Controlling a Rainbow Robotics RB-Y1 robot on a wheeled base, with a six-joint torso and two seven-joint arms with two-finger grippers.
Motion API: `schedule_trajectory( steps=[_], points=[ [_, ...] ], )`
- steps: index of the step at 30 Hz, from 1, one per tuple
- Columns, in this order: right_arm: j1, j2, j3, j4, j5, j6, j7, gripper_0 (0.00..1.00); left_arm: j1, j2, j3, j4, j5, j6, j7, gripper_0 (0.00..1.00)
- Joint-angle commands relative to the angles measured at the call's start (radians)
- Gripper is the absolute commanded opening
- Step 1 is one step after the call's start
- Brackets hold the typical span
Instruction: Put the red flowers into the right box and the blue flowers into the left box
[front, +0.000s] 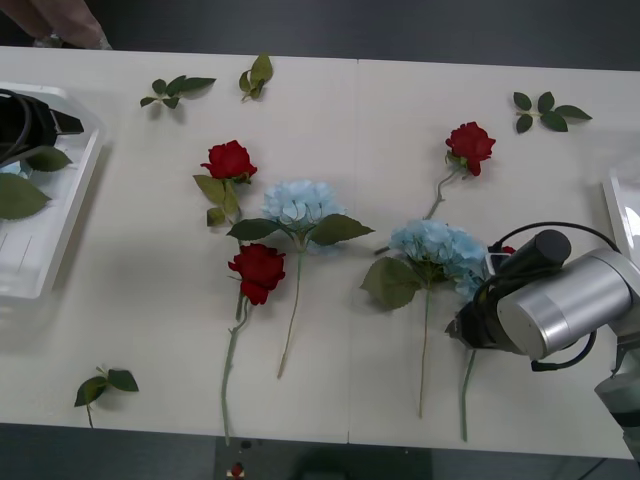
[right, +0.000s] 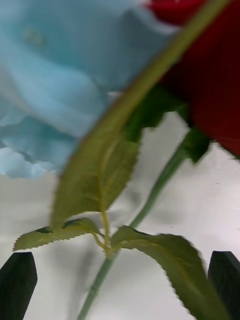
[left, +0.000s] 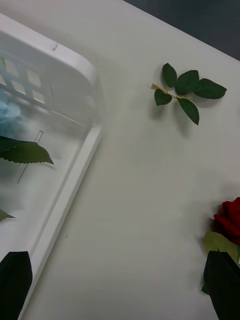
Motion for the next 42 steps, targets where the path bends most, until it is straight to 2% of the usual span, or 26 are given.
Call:
schedule_trajectory(
  steps=[1,14,24,29,38,39,40,41,42],
  points=[
    [-0.012,0.016,-0.001,-0.002,0.013,-0.016,0.043,1.00,-0.040,-0.002,-0.050,-0.021,-0.062,-0.086,0.027,1.00],
    [0.018,0.023,0.005,0.005,0.025,-0.054,0.052,1.00,-0.118,-0.149,-0.136,-0.037,-0.140,-0.123,0.064,1.00],
    [0.047,0.027,0.005,0.007,0.036,-0.091,0.052,1.00,-0.115,-0.243,-0.137,-0.135,-0.204,-0.035,0.078,1.00],
    [0.060,0.027,0.005,0.007,0.037,-0.108,0.052,1.00,-0.119,-0.306,-0.157,-0.124,-0.309,-0.035,0.081,1.00],
    [0.063,0.039,0.005,0.011,0.045,-0.114,0.052,1.00,-0.168,-0.418,-0.206,-0.011,-0.438,-0.035,0.082,1.00],
    [0.063,0.039,0.005,0.016,0.045,-0.121,0.052,0.95,-0.176,-0.427,-0.211,0.005,-0.447,-0.034,0.079,1.00],
    [0.063,0.040,0.005,0.024,0.043,-0.131,0.052,0.73,-0.184,-0.438,-0.218,0.023,-0.453,-0.034,0.078,1.00],
    [0.063,0.040,0.005,0.028,0.043,-0.135,0.052,0.59,-0.190,-0.442,-0.223,0.032,-0.456,-0.035,0.078,1.00],
    [0.063,0.040,0.005,0.037,0.043,-0.146,0.052,0.30,-0.199,-0.447,-0.234,0.049,-0.465,-0.035,0.076,1.00]
  ],
)
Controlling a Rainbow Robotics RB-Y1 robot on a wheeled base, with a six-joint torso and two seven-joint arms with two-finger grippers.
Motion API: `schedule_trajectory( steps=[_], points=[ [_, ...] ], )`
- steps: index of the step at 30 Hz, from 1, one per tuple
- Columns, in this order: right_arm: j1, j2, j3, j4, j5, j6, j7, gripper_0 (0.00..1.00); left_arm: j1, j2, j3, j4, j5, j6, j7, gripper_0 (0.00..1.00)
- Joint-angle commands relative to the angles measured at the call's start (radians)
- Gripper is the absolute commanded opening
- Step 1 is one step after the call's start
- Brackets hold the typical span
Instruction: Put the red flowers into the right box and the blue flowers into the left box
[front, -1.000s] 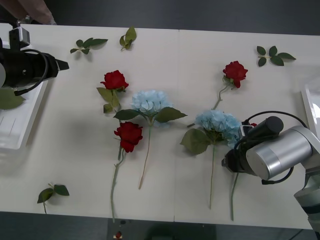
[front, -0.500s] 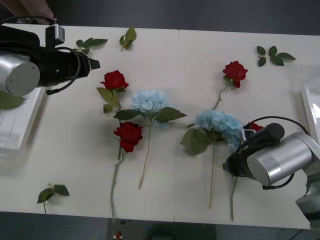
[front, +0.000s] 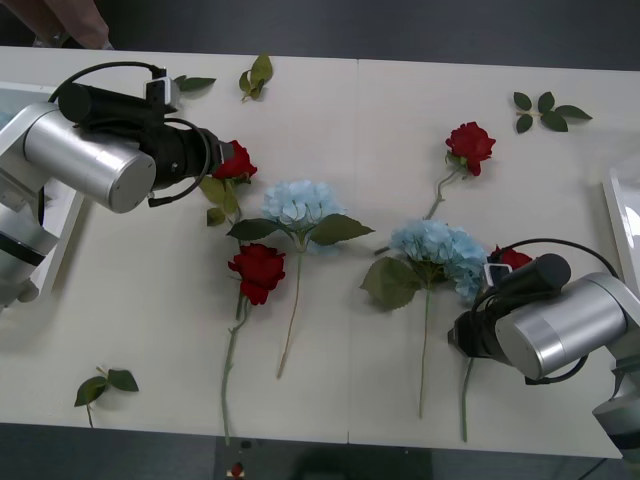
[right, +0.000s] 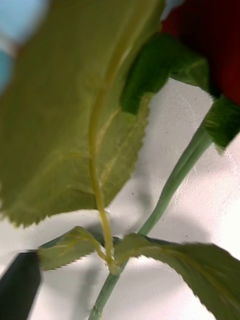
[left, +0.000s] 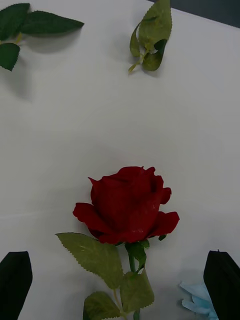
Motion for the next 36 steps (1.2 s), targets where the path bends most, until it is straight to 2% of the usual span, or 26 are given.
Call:
schedule_trajectory(
  steps=[1,3,4,15,21,32,33,36],
  points=[
    [0.001,0.022,0.005,0.023,0.005,-0.039,0.053,0.14,-0.069,-0.022,-0.023,0.042,-0.032,0.004,0.023,1.00],
    [0.000,0.022,0.005,0.031,0.005,-0.047,0.053,0.02,-0.083,-0.030,-0.043,0.068,-0.038,0.002,0.023,1.00],
    [0.000,0.022,0.005,0.031,0.007,-0.047,0.053,0.00,-0.092,-0.036,-0.054,0.082,-0.038,0.002,0.025,1.00],
    [-0.026,0.021,-0.006,0.020,0.034,-0.036,0.047,0.00,-0.103,-0.048,-0.126,0.120,-0.029,0.045,0.028,1.00],
    [-0.034,-0.002,-0.038,-0.049,0.038,0.017,0.053,0.00,-0.103,-0.048,-0.154,0.120,-0.019,0.047,0.028,1.00],
    [-0.034,-0.090,-0.197,-0.267,-0.012,0.235,0.070,0.00,-0.103,-0.057,-0.189,0.155,-0.010,0.042,0.026,1.00],
    [-0.034,-0.102,-0.263,-0.294,-0.054,0.264,0.077,0.00,-0.103,-0.059,-0.200,0.162,-0.010,0.040,0.026,1.00],
    [-0.034,-0.113,-0.363,-0.310,-0.116,0.290,0.096,0.00,-0.103,-0.059,-0.221,0.171,-0.012,0.037,0.026,1.00]
  ],
)
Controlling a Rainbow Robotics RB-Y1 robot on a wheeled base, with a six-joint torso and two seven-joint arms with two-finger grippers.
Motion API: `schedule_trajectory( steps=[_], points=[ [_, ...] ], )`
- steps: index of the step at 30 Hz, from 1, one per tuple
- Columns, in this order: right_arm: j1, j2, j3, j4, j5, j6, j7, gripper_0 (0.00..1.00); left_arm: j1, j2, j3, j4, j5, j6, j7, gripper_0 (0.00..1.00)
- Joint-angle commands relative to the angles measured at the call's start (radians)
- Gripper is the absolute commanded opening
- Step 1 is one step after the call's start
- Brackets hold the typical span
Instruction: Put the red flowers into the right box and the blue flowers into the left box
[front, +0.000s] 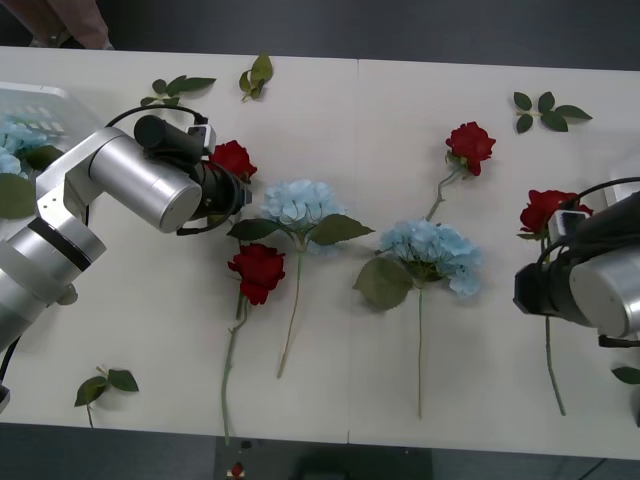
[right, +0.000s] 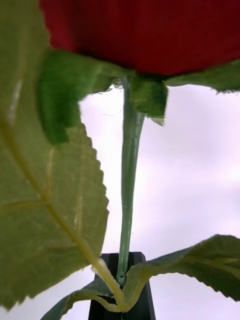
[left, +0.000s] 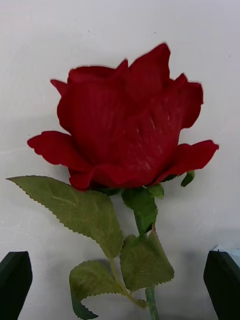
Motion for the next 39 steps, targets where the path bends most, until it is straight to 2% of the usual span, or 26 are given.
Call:
schedule_trajectory(
  steps=[1,10,14,20,27,32,39],
  points=[
    [-0.004,-0.034,-0.170,-0.055,-0.093,0.031,0.113,0.00,-0.028,-0.011,-0.039,0.004,-0.002,-0.009,0.026,1.00],
    [-0.004,-0.082,-0.470,-0.018,-0.187,0.073,0.305,0.00,-0.028,-0.011,-0.084,0.004,-0.025,-0.008,0.021,1.00],
    [-0.010,-0.114,-0.533,0.046,-0.191,0.068,0.376,0.00,-0.028,-0.014,-0.095,0.006,-0.031,-0.008,0.021,1.00],
    [-0.053,-0.180,-0.630,0.235,-0.222,0.030,0.509,0.00,-0.028,-0.020,-0.102,0.010,-0.039,0.003,0.021,1.00],
    [-0.137,-0.237,-0.661,0.480,-0.225,-0.079,0.630,0.00,-0.028,-0.023,-0.102,0.010,-0.045,0.032,0.017,1.00],
    [-0.239,-0.278,-0.658,0.703,-0.219,-0.185,0.733,0.00,-0.028,-0.025,-0.107,0.018,-0.044,0.034,0.017,1.00],
    [-0.343,-0.315,-0.598,0.970,-0.225,-0.357,0.845,0.00,-0.028,-0.029,-0.113,0.044,-0.044,0.034,0.015,0.92]
  ],
)
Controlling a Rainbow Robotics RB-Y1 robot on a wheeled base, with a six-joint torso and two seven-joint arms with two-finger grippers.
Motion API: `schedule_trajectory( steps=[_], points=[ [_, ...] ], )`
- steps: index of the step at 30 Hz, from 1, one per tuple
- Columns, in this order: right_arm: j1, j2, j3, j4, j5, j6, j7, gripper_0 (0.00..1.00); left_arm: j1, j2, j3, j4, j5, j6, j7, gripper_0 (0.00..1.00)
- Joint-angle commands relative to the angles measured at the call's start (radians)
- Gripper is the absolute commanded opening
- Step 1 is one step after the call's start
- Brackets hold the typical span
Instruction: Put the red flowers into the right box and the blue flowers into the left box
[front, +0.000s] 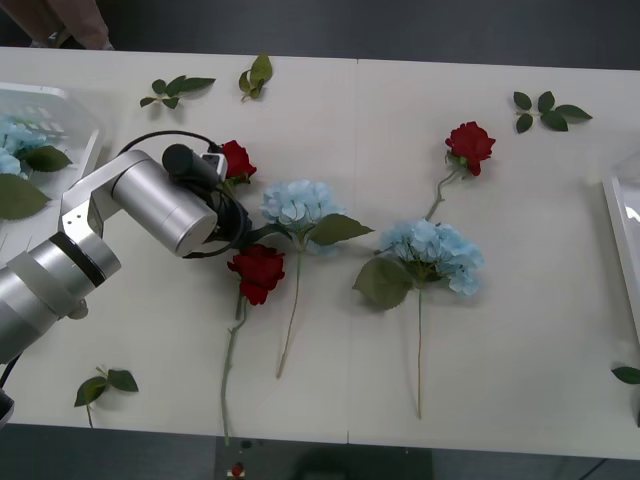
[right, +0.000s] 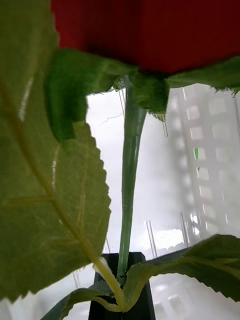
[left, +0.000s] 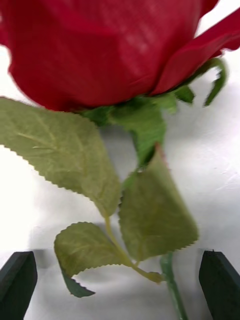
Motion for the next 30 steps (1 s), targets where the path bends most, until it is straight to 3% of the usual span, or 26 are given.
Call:
schedule_trajectory(
  steps=[1,3,5,6,7,9,11,13,14,15,17,18,22,30],
  points=[
    [-0.047,-0.048,0.043,0.091,-0.003,-0.083,0.065,0.00,-0.028,-0.019,-0.018,0.012,-0.009,0.002,0.015,0.92],
    [-0.051,-0.048,0.079,0.135,-0.006,-0.142,0.065,0.00,-0.028,-0.019,-0.018,0.015,-0.009,0.002,0.015,0.85],
    [-0.051,-0.048,0.106,0.155,-0.006,-0.179,0.061,0.00,-0.028,-0.020,-0.018,0.015,-0.009,0.002,0.015,0.72],
    [-0.051,-0.048,0.117,0.169,-0.009,-0.198,0.059,0.00,-0.028,-0.022,-0.018,0.015,-0.009,0.002,0.017,0.54],
    [-0.051,-0.048,0.120,0.177,-0.011,-0.206,0.058,0.00,-0.028,-0.022,-0.018,0.015,-0.009,0.002,0.017,0.47],
    [-0.051,-0.047,0.123,0.192,-0.014,-0.223,0.062,0.04,-0.030,-0.025,-0.017,0.015,-0.009,0.002,0.023,0.11],
    [-0.051,-0.047,0.125,0.192,-0.012,-0.225,0.062,0.08,-0.030,-0.025,-0.018,0.015,-0.009,0.000,0.024,0.01],
    [-0.051,-0.047,0.125,0.192,-0.012,-0.225,0.061,0.18,-0.030,-0.027,-0.018,0.015,-0.009,0.002,0.028,0.00],
    [-0.051,-0.048,0.125,0.192,-0.012,-0.225,0.059,0.37,-0.030,-0.027,-0.018,0.015,-0.009,0.002,0.029,0.00],
    [-0.051,-0.048,0.125,0.192,-0.014,-0.225,0.059,0.66,-0.030,-0.028,-0.018,0.015,-0.009,0.002,0.031,0.00],
    [-0.054,-0.048,0.125,0.192,-0.015,-0.225,0.064,0.94,-0.030,-0.030,-0.017,0.015,-0.011,0.000,0.032,0.00],
    [-0.054,-0.048,0.123,0.192,-0.018,-0.225,0.062,1.00,-0.030,-0.030,-0.018,0.015,-0.011,0.000,0.034,0.00],
    [-0.064,-0.048,0.123,0.184,-0.026,-0.212,0.064,1.00,-0.030,-0.030,-0.017,0.015,-0.011,0.002,0.037,0.00],
    [-0.088,-0.048,0.095,0.037,-0.054,-0.004,0.035,1.00,-0.028,-0.028,0.052,-0.044,-0.039,0.000,0.040,0.00]
  ],
)
